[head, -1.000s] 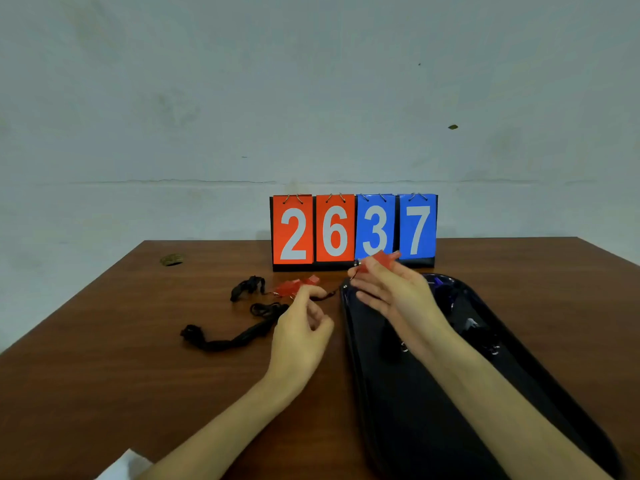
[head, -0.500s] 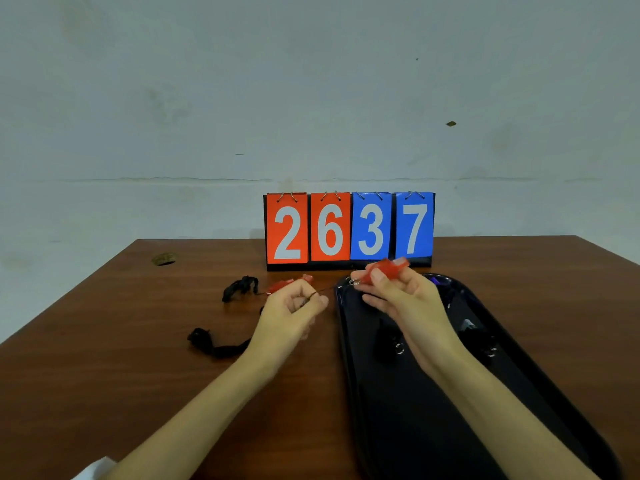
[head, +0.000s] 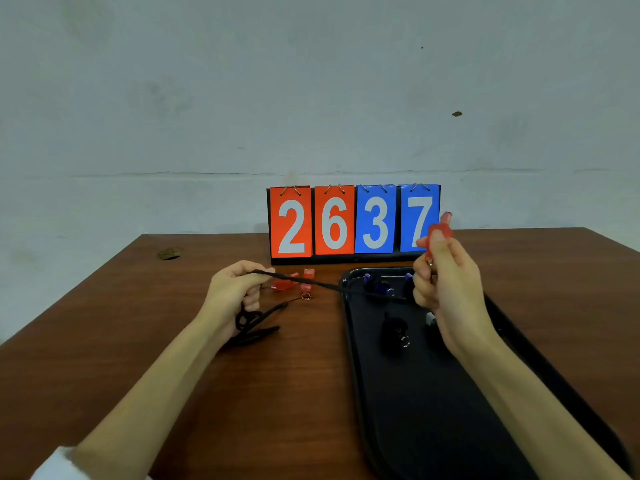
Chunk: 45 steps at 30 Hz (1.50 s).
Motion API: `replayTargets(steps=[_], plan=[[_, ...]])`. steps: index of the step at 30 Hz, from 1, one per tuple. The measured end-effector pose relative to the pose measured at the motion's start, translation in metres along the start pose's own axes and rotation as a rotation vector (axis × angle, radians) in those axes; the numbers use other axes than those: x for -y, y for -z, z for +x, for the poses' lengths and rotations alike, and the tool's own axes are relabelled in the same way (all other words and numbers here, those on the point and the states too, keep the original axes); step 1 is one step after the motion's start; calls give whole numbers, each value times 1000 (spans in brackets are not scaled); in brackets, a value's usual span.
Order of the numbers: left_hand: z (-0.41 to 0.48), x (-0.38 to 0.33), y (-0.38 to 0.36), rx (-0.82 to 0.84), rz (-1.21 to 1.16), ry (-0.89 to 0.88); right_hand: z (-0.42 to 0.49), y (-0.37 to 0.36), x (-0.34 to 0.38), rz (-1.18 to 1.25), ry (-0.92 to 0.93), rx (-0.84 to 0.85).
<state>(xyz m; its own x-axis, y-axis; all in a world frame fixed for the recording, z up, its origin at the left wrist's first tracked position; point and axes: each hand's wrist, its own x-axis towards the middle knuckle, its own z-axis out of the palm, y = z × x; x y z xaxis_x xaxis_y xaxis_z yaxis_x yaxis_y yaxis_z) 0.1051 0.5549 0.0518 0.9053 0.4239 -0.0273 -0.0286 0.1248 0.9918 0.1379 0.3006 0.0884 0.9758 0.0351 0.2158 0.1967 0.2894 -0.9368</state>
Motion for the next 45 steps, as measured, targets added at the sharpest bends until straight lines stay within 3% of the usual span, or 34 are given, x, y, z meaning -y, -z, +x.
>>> replayTargets(steps=[3,7,18,21,25,28,31,34,37,41,45], plan=[[4,1,2,-34,-82,76,-2,-1,-4,-193,123,-63],[11,7,18,-42,-399,208,-3,6,-5,-387,278,-169],[20,17,40,-331,-1117,287,-2,9,-6,-503,325,-218],[20,15,39,-428,-826,236,-1,11,-5,-489,328,-216],[15,17,19,-438,307,-42,-3,5,-10,-429,235,-61],[-1,16,-11,-281,636,-264,-6,-3,-10,-299,100,116],[-22,2,-54,95,528,-331,-5,-4,-12,-297,99,181],[-44,-20,-100,418,180,-161,-5,-3,-13,-262,115,151],[-49,-22,-122,603,80,-15,-1,2,-14,-205,81,118],[-49,-22,-125,678,-22,40,-1,4,-12,-110,-31,219],[-42,-21,-118,621,54,-30,-1,3,-13,-66,-83,199]])
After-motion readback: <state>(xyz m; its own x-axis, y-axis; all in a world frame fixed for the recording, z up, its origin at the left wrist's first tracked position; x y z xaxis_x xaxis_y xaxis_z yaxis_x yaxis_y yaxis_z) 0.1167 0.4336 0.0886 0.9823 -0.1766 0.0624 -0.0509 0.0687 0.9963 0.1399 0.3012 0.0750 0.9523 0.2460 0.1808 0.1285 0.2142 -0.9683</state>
